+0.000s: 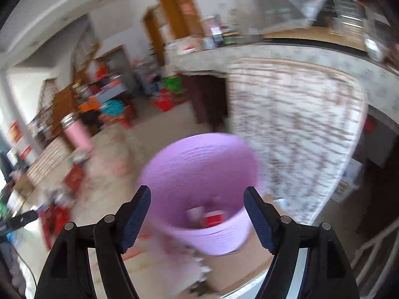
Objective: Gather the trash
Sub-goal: 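Grasp long red ointment box with left tool while right tool grasps red plastic bag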
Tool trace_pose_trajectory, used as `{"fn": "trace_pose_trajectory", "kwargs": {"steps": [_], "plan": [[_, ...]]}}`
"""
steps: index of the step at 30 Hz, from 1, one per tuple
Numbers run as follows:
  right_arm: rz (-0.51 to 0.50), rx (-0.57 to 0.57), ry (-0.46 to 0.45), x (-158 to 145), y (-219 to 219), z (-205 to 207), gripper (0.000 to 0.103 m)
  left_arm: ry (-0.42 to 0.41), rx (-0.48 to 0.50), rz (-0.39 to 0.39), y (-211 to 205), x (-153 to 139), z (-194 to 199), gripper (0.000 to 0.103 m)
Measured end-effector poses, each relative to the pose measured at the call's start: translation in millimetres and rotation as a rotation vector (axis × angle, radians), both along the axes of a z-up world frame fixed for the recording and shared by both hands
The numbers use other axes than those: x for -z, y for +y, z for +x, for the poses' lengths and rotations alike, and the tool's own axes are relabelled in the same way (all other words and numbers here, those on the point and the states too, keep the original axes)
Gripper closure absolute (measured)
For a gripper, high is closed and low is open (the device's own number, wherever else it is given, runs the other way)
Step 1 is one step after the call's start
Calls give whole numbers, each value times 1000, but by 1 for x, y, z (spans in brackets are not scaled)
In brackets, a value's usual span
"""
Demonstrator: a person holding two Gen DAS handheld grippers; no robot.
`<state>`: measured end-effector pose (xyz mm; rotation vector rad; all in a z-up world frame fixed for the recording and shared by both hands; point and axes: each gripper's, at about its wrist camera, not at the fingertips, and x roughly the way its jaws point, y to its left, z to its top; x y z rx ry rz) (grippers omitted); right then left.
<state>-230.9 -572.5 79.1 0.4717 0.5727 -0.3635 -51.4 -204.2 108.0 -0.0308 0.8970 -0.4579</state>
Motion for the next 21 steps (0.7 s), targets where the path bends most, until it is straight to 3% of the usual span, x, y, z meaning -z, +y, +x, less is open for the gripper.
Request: {"fn": "trace_pose_trajectory", "kwargs": {"steps": [5, 11, 17, 18, 19, 21], "plan": [[-3, -189, 28, 7, 64, 34, 22, 67, -188, -18, 72, 25, 29, 19], [10, -368, 86, 27, 127, 63, 22, 129, -180, 26, 73, 59, 60, 19], [-11, -467, 128, 31, 169, 85, 22, 148, -192, 20, 65, 75, 67, 20], [-6, -478, 133, 32, 173, 89, 22, 143, -183, 18, 65, 74, 65, 23], [-2, -489, 138, 32, 177, 96, 22, 141, -172, 17, 64, 74, 63, 47], [6, -516, 150, 34, 186, 109, 22, 157, -145, 4, 67, 75, 60, 50]]}}
